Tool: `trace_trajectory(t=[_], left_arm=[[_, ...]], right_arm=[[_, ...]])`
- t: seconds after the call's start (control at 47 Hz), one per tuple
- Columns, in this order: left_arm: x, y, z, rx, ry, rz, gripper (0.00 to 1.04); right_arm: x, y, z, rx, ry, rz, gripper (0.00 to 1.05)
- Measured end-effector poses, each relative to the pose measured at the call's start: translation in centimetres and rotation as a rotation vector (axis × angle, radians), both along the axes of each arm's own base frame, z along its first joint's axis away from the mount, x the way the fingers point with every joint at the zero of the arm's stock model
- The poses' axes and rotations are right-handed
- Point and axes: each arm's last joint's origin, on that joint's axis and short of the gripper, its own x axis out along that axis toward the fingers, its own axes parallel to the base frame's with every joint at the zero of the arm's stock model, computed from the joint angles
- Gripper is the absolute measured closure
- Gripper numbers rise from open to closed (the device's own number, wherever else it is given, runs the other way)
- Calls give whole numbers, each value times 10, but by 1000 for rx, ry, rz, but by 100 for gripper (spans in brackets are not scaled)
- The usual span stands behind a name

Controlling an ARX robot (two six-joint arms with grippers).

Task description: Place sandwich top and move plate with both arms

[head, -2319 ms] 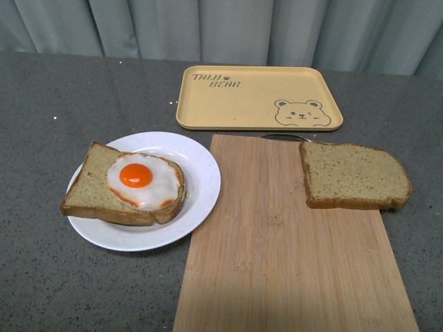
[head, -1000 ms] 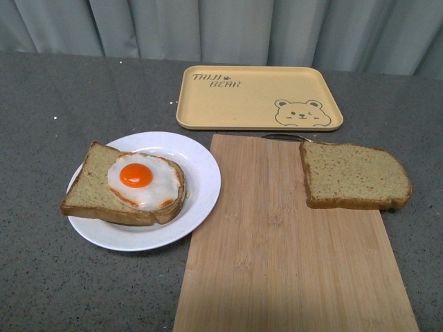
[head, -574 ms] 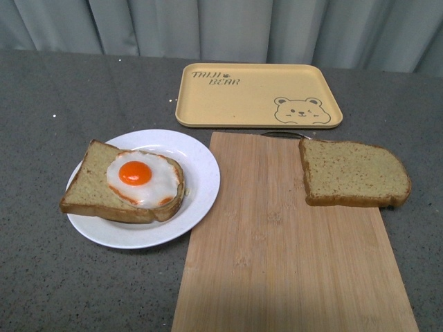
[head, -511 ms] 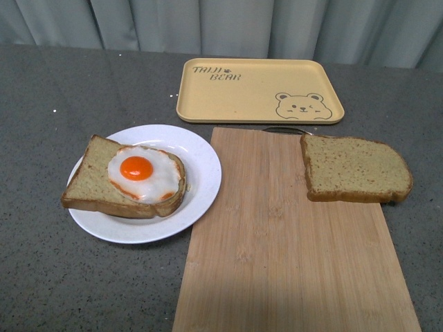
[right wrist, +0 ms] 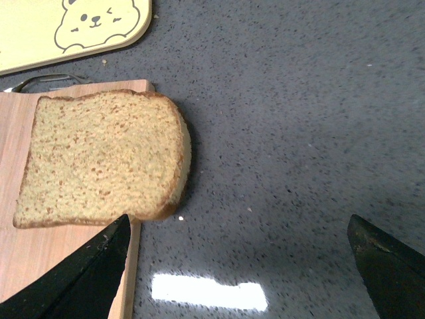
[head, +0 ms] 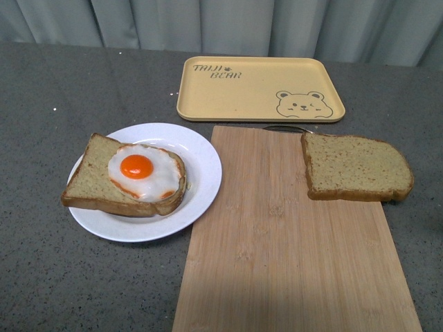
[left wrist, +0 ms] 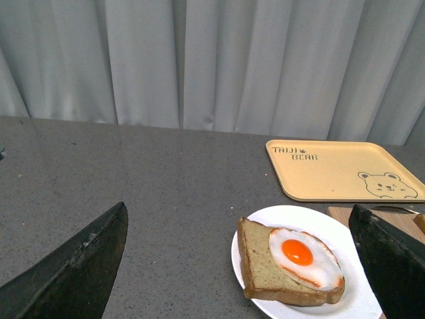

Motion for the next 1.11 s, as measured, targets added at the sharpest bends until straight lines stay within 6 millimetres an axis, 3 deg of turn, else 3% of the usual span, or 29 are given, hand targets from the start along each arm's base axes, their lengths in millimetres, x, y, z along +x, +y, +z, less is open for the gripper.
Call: trace_trajectory(t=[0.234, 0.404, 0.447, 0.596, 0.894, 1.0, 1.106], left_arm=[[0, 0, 0, 0, 0, 0, 7], [0, 0, 0, 0, 0, 0, 7], [0, 0, 0, 0, 0, 0, 7], [0, 0, 0, 0, 0, 0, 7], [0, 0, 0, 0, 0, 0, 7], [0, 0, 0, 0, 0, 0, 7], [0, 0, 0, 0, 0, 0, 7]], right_arm=[[38, -4, -37, 205, 163, 99, 9], [62, 5, -51, 383, 201, 137, 9], [69, 9, -55, 402, 214, 138, 14], [85, 19, -70, 433, 274, 110, 46], [89, 22, -62, 444, 273, 82, 98], [83, 29, -47, 495, 215, 95, 103], [78, 50, -15, 606, 83, 171, 103]])
